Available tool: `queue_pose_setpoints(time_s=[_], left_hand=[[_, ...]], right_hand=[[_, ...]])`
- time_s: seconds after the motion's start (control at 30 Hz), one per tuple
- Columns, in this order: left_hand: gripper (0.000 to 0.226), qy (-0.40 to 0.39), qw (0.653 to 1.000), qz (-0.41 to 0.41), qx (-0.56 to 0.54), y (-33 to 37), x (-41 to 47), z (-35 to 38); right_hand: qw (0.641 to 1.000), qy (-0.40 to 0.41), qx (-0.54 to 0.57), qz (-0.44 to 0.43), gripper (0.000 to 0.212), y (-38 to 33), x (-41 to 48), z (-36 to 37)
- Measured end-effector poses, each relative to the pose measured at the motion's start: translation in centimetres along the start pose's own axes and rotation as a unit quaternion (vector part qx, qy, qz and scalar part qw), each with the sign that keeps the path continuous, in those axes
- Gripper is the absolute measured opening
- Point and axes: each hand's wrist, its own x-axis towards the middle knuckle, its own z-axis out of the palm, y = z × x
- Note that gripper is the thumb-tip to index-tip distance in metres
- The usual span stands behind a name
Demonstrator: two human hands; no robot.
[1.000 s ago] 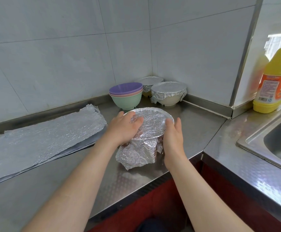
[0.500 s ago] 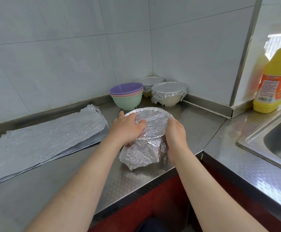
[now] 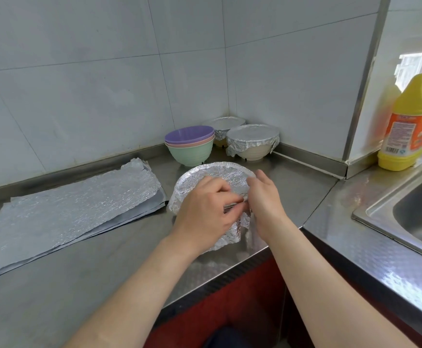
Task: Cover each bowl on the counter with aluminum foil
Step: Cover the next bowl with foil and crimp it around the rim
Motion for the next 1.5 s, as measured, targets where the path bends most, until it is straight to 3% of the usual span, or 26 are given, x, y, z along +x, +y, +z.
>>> queue_pose_setpoints(time_s=[0.27,0.4,0.5,0.6,0.73,0.87,0.93,1.0,1.1,1.23,1.3,1.4,1.5], left_hand=[[0.026,0.001,1.0,0.02,-0.016,0.0,-0.1,0.3],[0.026,0.017,1.0,0.002,0.001,-0.6,-0.6,-0.5],[0.023,0.032,0.999,0.0,-0.02,-0.9,-1.1,-0.6],[0.021,0.063,0.998,0.018,-0.017,-0.9,-1.3,0.0],[0.021,0.101,0.995,0.015,-0.008,-1.1,-1.6,0.3],[0.02,0.08,0.997,0.004,-0.013,-0.9,-1.4,0.6],[0.026,0.068,0.998,-0.013,0.0,-0.6,-1.1,0.8],[0.031,0.055,0.998,-0.036,0.013,-0.4,-0.7,1.1],[0.028,0.042,0.997,-0.066,0.026,0.5,0.1,1.6],[0.023,0.052,0.995,-0.079,0.011,0.8,0.1,0.1],[0.02,0.066,0.992,-0.1,-0.031,-0.4,-0.4,-1.4],[0.023,0.042,0.991,-0.114,-0.052,-1.5,-1.2,-2.4],[0.008,0.03,0.992,-0.107,-0.058,-1.2,-1.7,-1.7]], right_hand=[[0.999,0.011,-0.034,0.001,0.07,0.0,0.6,0.9],[0.999,0.028,-0.031,0.027,0.041,-0.4,1.0,0.4],[0.997,0.032,-0.043,0.053,0.05,-0.2,1.0,0.5],[0.997,0.034,-0.059,0.045,0.017,0.1,0.8,1.1],[0.994,0.052,-0.084,0.042,0.016,-0.1,1.1,1.5],[0.993,0.055,-0.098,0.036,0.027,-0.1,1.5,1.6],[0.993,0.057,-0.087,0.049,0.018,-0.4,1.9,1.4],[0.995,0.042,-0.065,0.066,0.01,-1.0,2.1,0.9],[0.997,-0.004,-0.024,0.075,0.044,-1.3,2.0,-0.6],[0.996,-0.08,0.018,0.045,0.027,0.1,0.8,-3.7],[0.992,-0.118,0.027,0.032,0.032,0.9,0.1,-5.3],[0.976,-0.212,-0.041,-0.04,0.035,1.3,-1.1,-5.9],[0.972,-0.203,-0.098,-0.073,0.04,2.0,-1.2,-4.9]])
